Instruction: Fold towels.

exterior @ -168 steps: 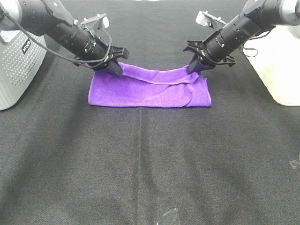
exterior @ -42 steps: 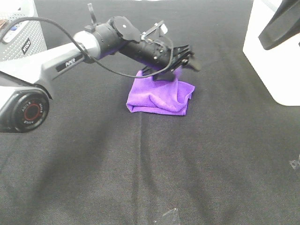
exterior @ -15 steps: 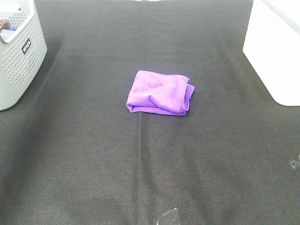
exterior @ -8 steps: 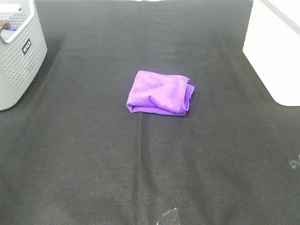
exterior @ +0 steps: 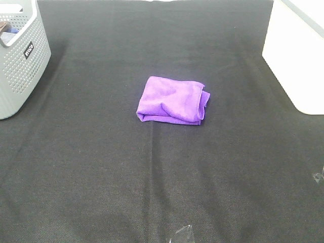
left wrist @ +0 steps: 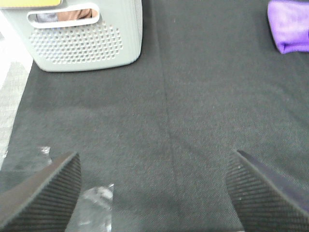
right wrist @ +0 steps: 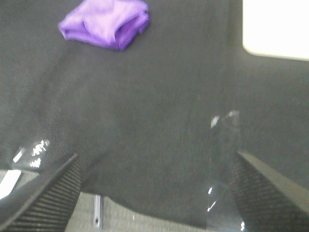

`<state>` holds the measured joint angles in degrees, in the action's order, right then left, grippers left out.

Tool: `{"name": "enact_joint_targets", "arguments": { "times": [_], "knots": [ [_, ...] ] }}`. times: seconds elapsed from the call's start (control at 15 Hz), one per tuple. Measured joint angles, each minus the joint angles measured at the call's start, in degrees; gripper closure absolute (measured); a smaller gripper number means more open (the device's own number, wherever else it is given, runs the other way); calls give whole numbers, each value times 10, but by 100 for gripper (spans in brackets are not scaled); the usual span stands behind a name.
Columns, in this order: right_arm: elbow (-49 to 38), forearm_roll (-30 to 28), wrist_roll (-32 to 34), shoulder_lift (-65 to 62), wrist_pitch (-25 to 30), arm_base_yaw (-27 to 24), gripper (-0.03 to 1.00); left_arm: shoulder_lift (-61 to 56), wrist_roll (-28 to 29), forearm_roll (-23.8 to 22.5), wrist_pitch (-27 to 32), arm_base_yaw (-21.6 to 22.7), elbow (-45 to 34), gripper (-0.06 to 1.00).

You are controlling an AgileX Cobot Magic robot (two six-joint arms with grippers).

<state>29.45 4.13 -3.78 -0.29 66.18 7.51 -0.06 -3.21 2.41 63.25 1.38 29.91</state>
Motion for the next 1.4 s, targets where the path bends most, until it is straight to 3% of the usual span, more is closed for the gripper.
{"name": "enact_joint_targets", "arguments": {
  "times": [0.27,0.53,0.67,1.4],
  "knots": [
    [-34,3,-5,1,-23,0,17,-2,6,2,-11,0,-2,18],
    [-35,3,-6,1,-23,0,17,-2,8,6,-11,3,-2,18],
    [-35,3,-6,1,-23,0,17,-2,9,10,-11,26,-2,18],
    [-35,3,-9,1,-23,0,17,-2,9,10,-11,26,-2,18]
  ]
}}
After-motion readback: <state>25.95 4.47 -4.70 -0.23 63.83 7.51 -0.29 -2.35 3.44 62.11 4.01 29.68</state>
